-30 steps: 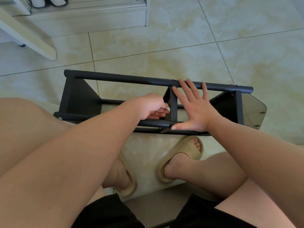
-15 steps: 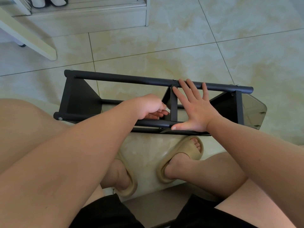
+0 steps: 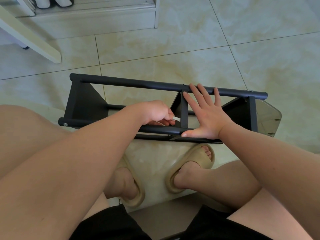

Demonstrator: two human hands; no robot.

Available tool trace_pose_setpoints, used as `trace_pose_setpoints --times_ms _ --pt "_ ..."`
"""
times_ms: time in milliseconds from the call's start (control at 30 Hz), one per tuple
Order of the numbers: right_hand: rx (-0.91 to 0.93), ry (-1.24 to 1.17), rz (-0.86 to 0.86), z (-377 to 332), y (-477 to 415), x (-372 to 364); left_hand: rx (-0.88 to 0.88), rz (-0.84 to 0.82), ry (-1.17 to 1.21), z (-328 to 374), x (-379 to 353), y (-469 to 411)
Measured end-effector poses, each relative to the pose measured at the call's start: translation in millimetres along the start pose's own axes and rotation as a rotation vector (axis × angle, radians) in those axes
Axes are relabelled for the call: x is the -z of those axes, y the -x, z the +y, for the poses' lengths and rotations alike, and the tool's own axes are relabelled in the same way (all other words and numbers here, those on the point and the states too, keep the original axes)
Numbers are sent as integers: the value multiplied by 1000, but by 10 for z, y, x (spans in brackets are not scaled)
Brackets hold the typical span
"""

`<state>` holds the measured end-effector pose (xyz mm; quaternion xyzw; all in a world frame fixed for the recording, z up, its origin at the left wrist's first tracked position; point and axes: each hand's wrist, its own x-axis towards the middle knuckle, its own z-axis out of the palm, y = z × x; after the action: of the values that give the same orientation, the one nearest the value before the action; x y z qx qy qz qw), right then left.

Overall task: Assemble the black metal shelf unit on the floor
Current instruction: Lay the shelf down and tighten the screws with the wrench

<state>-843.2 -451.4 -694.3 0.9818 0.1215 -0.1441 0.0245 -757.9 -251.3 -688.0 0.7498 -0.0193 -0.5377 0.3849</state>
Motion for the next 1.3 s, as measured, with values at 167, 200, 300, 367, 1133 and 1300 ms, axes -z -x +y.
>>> trace_pose_setpoints --times_ms 167,200,300,367,1133,1300 --pt "-2 -1 -3 -3 2 10 -47 -29 -141 -24 8 19" --pt "-2 -3 -3 -5 3 11 -62 -35 -180 -28 10 24" --pt "-1 -9 -3 -7 5 11 -90 -26 -284 -33 15 27" --pt "-1 -13 -4 -7 8 9 -92 -18 -333 -41 18 13" --pt "-32 -294 -164 329 -217 502 -164 422 -697 556 406 153" --pt "-123 -285 -282 487 -516 581 -130 432 -807 736 667 111"
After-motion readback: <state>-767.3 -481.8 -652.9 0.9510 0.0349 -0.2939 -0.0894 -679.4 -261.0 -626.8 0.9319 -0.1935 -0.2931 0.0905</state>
